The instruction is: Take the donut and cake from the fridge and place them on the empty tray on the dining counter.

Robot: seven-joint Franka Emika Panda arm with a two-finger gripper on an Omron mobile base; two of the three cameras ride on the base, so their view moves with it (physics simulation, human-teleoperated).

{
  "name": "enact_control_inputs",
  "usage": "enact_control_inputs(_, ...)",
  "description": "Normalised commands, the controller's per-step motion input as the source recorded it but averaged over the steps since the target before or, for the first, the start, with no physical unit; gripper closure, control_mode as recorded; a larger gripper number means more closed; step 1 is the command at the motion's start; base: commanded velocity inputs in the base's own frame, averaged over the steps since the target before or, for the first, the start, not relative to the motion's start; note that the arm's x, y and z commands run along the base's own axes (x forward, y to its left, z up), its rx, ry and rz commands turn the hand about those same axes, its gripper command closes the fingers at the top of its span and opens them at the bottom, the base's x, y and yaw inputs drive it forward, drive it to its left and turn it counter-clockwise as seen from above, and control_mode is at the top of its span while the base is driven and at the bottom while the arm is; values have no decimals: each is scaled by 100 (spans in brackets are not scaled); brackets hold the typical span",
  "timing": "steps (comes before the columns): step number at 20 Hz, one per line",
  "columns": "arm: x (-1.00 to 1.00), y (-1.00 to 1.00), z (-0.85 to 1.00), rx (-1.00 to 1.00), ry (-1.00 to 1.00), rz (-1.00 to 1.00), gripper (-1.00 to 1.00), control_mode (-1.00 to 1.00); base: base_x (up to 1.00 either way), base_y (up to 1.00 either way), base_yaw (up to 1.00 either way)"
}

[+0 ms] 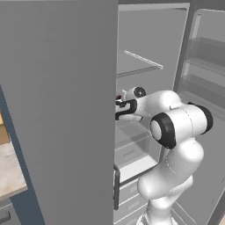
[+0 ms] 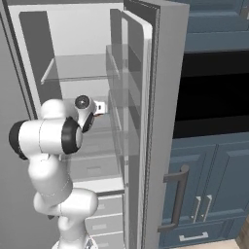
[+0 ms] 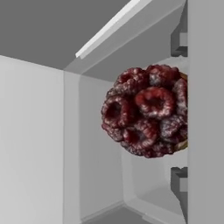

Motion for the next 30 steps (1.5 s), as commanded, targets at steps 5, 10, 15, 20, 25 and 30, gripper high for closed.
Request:
enact_control_inputs(5,10,0,-17,0,0,0,-100,-100,0,0,0)
enact_control_inputs(10,12,0,-16,0,0,0,100,-100,0,0,0)
enact_control_inputs(15,5,-1,-10,0,0,0,100,-100,0,0,0)
enact_control_inputs(20,-28,0,-7,0,-2,0,100,-100,0,0,0)
enact_control_inputs(25,-75,-6,-11,0,-6,0,100,-100,0,0,0)
enact_control_inputs(30,-84,-2,2,0,-19,0,100,-100,0,0,0)
